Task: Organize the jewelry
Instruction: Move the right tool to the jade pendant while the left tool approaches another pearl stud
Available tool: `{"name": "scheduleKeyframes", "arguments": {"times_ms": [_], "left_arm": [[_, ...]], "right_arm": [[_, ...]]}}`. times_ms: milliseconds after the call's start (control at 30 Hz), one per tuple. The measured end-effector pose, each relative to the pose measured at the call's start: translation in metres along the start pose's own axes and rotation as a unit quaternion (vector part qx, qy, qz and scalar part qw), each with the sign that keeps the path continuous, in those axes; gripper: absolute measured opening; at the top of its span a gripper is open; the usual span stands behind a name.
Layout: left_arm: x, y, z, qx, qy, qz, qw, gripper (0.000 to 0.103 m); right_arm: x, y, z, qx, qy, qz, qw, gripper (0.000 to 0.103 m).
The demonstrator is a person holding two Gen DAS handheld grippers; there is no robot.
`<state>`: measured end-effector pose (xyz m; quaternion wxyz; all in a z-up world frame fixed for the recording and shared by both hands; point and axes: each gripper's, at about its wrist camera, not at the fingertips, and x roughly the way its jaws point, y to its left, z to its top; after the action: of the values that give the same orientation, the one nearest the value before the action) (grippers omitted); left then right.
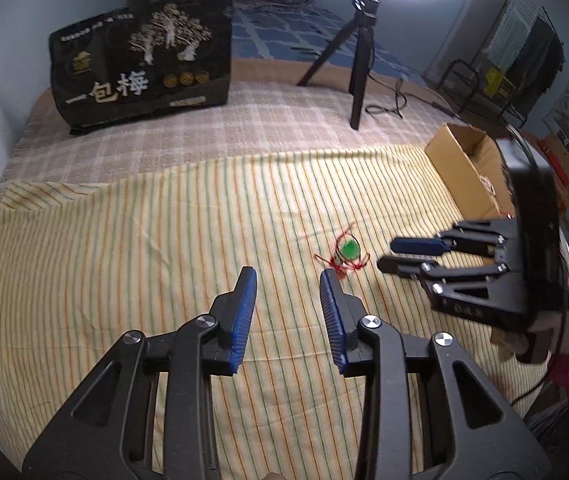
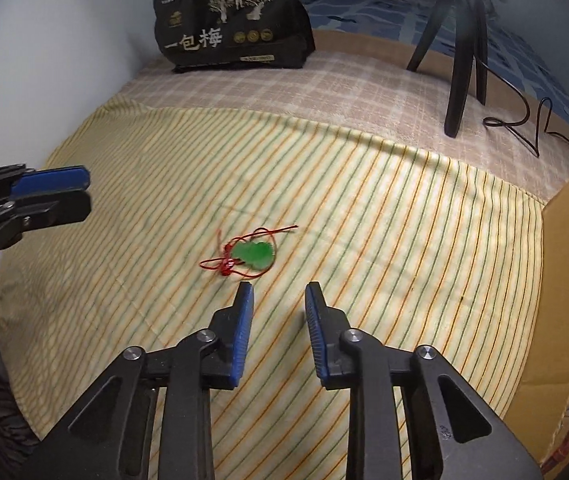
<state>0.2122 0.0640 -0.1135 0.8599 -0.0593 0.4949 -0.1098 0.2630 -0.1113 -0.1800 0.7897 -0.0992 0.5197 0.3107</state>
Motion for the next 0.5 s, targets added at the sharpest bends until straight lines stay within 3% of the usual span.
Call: {"name": "scheduleKeyframes", "arguments": {"times_ms": [100,500], "left_arm": [[0.009,-0.005,-0.005,0.018,0.017,-0.004,0.9997,0.025],[0.021,-0.003,-0.007,0.022,0.03,-0.004,0.9993,0.025]], "right_arm": [[0.007,0.002,0.001,-0.025,0.007,-0.003,1.0,0.022],[0.025,0.017,0.011,-0.11,0.007,-0.036,0.993,0.022]]}}
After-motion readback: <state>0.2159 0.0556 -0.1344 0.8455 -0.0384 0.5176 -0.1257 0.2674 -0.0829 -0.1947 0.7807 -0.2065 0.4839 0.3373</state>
